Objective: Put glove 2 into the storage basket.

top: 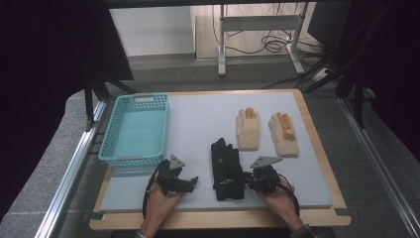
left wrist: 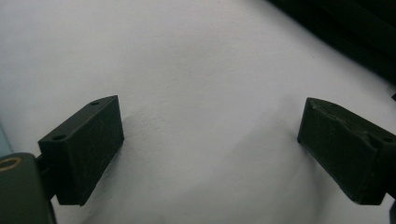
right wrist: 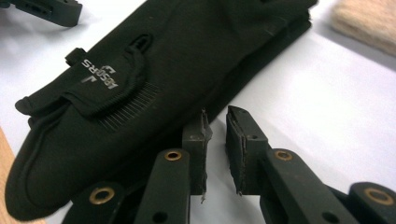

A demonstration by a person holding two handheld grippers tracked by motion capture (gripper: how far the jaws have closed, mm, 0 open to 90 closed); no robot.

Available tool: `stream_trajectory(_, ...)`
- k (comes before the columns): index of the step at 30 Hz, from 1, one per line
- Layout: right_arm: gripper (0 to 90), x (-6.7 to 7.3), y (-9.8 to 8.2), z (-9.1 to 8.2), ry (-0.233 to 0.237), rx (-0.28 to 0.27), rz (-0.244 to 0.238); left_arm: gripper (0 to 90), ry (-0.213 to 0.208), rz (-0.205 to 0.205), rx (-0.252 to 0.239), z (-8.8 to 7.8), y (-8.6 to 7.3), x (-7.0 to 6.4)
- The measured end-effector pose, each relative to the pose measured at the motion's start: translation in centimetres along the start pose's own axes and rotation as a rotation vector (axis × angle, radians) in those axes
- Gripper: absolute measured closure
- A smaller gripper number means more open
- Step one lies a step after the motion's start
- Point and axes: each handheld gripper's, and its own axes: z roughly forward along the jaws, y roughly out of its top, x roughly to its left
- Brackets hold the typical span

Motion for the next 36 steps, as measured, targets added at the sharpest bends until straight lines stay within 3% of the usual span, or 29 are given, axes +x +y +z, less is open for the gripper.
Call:
stream_trajectory(11, 76.3, 2.2, 0.7, 1.4, 0.05, -0.014, -0.053, 1.8, 0.008, -0.011, 0.021, -0.8, -0.8, 1.3)
stream_trajectory(19, 73.4, 3.6, 2.0, 3.0, 0.062, -0.02, -0.091, 2.7, -0.022, 0.024, 0.023, -1.2, -1.2, 2.0)
stream_trajectory(30, 70.5, 4.1, 3.1, 4.3, 0.065, -0.018, -0.11, 3.6, -0.035, 0.033, 0.013, -1.2, -1.3, 2.2)
stream_trajectory(36, 60.4, 3.4, 3.0, 3.0, 0.064, -0.013, -0.117, 3.3, -0.037, 0.032, 0.012, -1.2, -1.3, 2.2)
